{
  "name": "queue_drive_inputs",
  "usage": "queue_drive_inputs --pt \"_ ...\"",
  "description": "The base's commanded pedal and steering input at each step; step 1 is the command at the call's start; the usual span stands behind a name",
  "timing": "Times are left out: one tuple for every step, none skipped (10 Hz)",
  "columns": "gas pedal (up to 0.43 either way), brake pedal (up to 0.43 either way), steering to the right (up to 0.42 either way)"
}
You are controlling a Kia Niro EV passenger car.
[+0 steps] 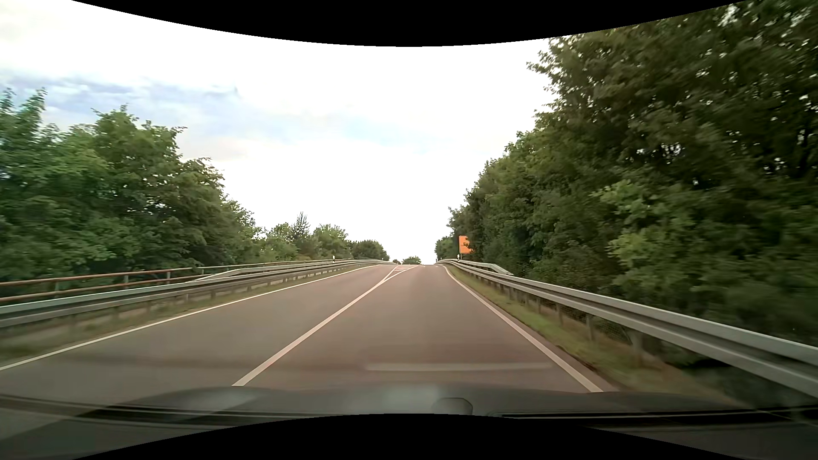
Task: Follow the waypoints while adhering to traffic rules and regulations
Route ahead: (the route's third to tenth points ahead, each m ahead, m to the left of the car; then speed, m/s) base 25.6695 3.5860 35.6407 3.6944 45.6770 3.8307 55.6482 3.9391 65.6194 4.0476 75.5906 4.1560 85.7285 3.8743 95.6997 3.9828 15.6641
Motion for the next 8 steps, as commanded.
queue_drive_inputs --pt "0.299 0.0 0.003" --pt "0.299 0.0 0.003" --pt "0.28 0.0 0.003" --pt "0.26 0.0 0.003" --pt "0.26 0.0 0.003" --pt "0.26 0.0 0.003" --pt "0.26 0.0 0.003" --pt "0.26 0.0 0.003"
